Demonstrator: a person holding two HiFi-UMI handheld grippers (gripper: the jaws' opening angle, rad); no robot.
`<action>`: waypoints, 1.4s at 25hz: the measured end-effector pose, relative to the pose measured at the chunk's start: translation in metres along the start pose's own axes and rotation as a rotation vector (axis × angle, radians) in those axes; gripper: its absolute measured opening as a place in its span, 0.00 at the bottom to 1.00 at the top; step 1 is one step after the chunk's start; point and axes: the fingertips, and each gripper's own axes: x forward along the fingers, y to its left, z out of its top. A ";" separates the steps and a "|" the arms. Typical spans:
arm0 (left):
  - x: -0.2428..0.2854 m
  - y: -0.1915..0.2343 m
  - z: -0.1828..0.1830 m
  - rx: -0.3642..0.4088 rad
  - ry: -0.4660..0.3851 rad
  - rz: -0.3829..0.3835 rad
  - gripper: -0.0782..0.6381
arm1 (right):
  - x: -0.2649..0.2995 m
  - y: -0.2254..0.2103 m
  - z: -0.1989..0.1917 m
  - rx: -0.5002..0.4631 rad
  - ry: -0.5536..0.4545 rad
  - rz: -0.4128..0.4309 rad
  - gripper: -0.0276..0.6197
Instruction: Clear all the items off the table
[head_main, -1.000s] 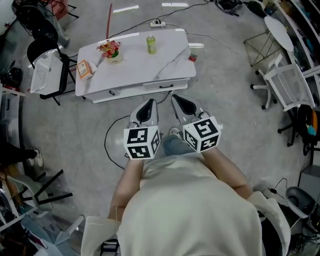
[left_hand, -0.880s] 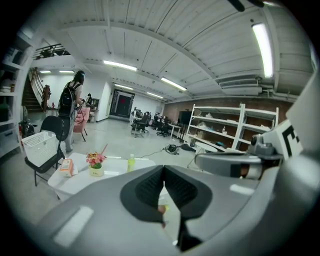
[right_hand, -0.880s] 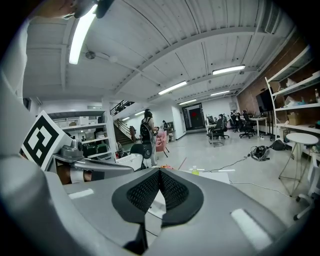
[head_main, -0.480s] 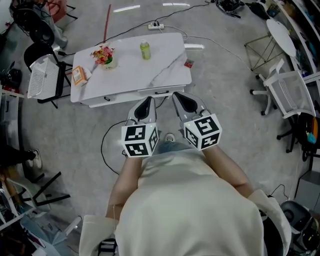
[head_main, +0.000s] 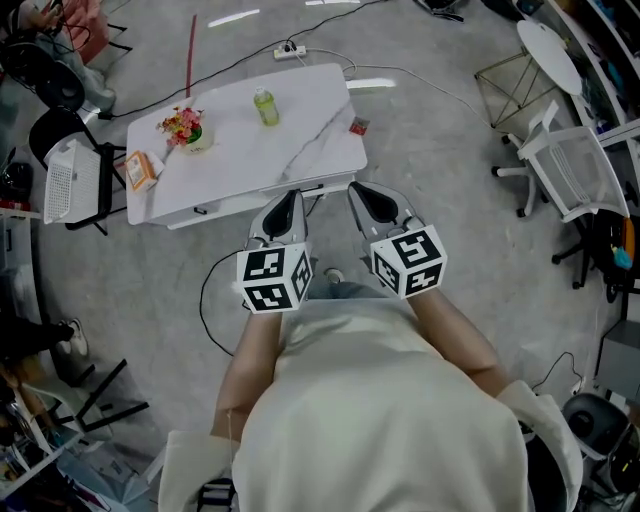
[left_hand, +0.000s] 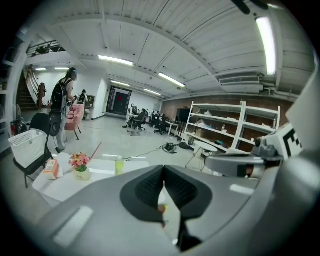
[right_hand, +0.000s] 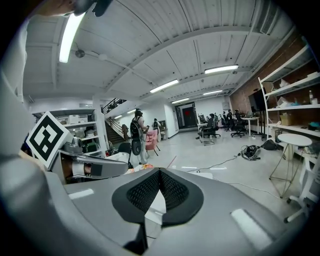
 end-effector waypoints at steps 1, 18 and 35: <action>0.003 0.000 -0.001 -0.002 0.006 -0.003 0.12 | -0.001 -0.004 -0.002 0.005 0.004 -0.008 0.04; 0.085 0.002 -0.003 0.046 0.076 -0.054 0.12 | 0.028 -0.087 -0.019 0.068 0.055 -0.150 0.04; 0.233 0.017 -0.013 0.062 0.180 -0.104 0.12 | 0.125 -0.199 -0.056 0.181 0.215 -0.198 0.04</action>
